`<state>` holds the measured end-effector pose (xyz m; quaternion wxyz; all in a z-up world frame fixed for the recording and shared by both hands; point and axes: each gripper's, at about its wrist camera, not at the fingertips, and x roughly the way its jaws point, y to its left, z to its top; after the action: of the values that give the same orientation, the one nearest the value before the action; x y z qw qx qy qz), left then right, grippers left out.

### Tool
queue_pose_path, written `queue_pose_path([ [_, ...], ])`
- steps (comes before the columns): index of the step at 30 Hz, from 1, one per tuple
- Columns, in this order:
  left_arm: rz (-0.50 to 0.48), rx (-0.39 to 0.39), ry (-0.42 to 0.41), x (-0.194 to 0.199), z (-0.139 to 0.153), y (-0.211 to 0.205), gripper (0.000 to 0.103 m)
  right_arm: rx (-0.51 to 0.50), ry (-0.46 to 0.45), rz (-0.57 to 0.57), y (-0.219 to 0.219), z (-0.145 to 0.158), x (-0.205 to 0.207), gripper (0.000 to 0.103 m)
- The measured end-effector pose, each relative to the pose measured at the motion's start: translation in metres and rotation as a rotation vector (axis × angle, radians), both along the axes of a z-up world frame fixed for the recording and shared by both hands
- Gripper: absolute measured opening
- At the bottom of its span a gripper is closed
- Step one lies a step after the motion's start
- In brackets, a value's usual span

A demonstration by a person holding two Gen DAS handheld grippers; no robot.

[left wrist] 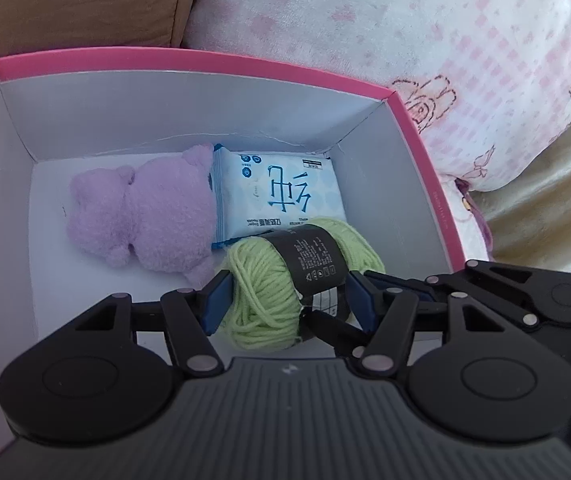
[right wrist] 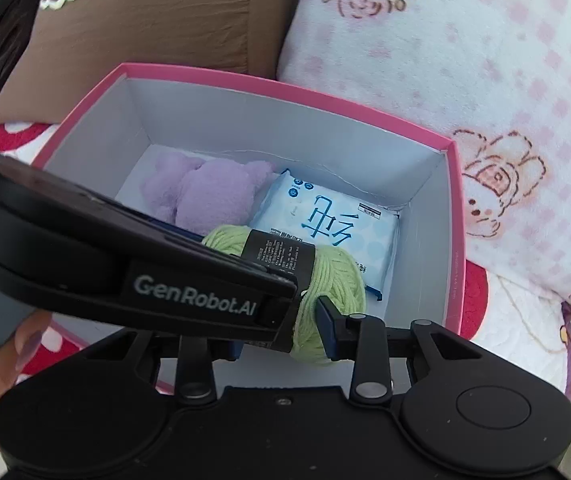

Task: Organize objects
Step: 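Lower the yarn ball into the pink box beside the wet-wipes pack, then open the left gripper to release the yarn ball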

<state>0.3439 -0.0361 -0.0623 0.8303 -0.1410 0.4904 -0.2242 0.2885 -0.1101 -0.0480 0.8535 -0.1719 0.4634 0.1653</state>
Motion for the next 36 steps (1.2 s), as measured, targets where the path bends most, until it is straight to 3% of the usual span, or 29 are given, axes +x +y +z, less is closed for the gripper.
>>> queue_pose_path([
  [9,0.029,0.045,-0.038,-0.004,-0.003,0.005,0.058,0.035,-0.048,-0.03,-0.014,-0.003,0.002,0.039],
  [11,0.017,0.001,-0.018,0.0,-0.004,0.005,0.049,0.037,-0.063,-0.016,-0.016,-0.004,0.0,0.039],
  [14,0.033,-0.071,0.042,0.005,-0.01,0.003,0.047,0.07,-0.079,-0.006,-0.024,-0.001,-0.005,0.04],
  [20,0.026,-0.115,0.064,0.002,-0.011,-0.017,0.044,0.06,-0.092,-0.037,-0.039,-0.005,-0.002,0.042],
  [27,0.024,-0.078,0.039,-0.007,-0.005,-0.011,0.044,0.128,-0.108,-0.059,-0.059,0.005,-0.014,0.045],
  [30,0.02,-0.021,0.009,-0.014,0.004,-0.006,0.045,0.155,-0.107,-0.076,-0.063,0.011,-0.02,0.045],
  [36,-0.01,0.031,-0.017,-0.029,0.023,0.004,0.046,0.143,-0.11,-0.066,-0.057,0.021,-0.034,0.047],
])
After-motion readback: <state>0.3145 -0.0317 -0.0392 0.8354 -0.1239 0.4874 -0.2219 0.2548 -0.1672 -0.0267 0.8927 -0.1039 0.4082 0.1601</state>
